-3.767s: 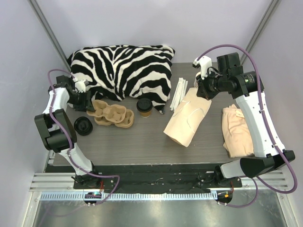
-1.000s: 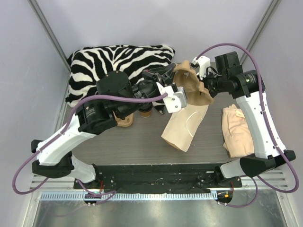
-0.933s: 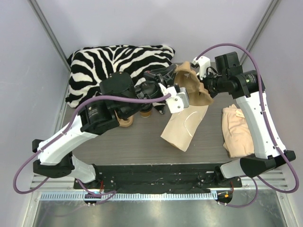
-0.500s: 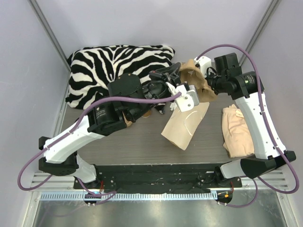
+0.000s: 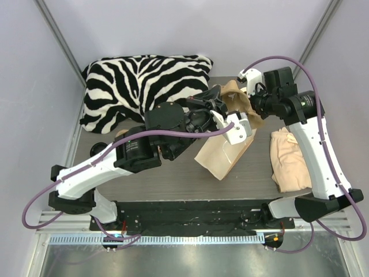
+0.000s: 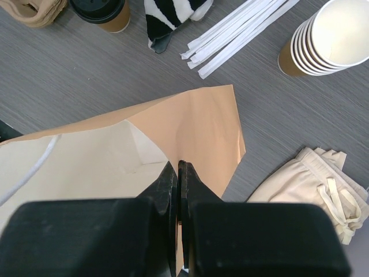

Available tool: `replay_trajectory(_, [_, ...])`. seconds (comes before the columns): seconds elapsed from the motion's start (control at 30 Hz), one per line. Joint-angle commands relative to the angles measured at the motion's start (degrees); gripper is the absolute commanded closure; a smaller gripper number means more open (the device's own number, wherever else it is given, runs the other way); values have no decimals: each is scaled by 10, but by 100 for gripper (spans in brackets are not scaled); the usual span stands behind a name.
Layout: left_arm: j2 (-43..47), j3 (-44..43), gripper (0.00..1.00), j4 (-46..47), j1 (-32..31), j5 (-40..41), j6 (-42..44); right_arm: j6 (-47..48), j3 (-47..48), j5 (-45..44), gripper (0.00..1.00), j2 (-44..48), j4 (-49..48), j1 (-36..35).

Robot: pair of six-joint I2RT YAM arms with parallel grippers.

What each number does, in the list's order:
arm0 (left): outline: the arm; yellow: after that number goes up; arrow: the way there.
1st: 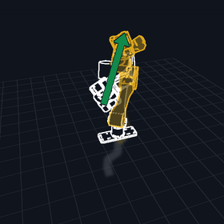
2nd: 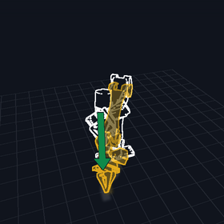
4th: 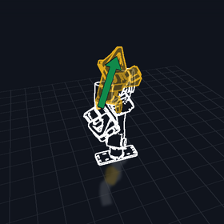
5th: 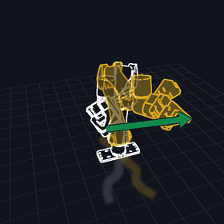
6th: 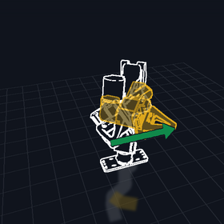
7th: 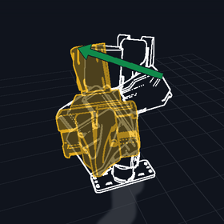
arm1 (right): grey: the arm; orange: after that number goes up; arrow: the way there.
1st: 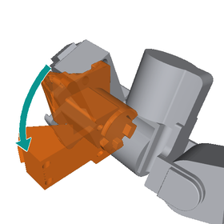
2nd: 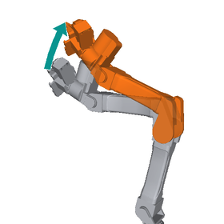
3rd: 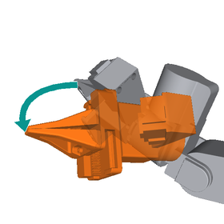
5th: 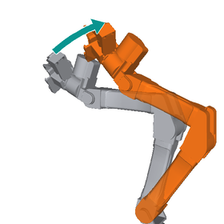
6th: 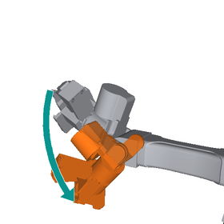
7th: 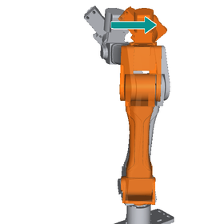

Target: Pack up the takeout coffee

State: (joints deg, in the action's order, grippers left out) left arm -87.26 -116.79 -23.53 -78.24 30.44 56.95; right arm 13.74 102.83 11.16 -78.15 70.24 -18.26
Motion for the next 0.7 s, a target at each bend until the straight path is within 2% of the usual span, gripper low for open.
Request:
replay_trajectory(0.0, [31, 33, 100, 17, 4, 53, -9, -8, -4, -3, 99, 24, -26, -2])
replay_trajectory(0.2, [60, 78, 100, -1, 35, 57, -12, -4, -9, 4, 99, 28, -28, -3])
replay_trajectory(0.33, [84, 139, 100, 27, 37, 68, 34, -2, -9, 8, 99, 26, -28, -2])
replay_trajectory(0.43, [98, 153, 100, 26, 39, 66, 47, -4, -8, 17, 99, 24, -28, -3])
replay_trajectory(0.67, [124, 195, 100, -1, 32, -8, 38, -5, 9, 54, 99, 1, -20, -3])
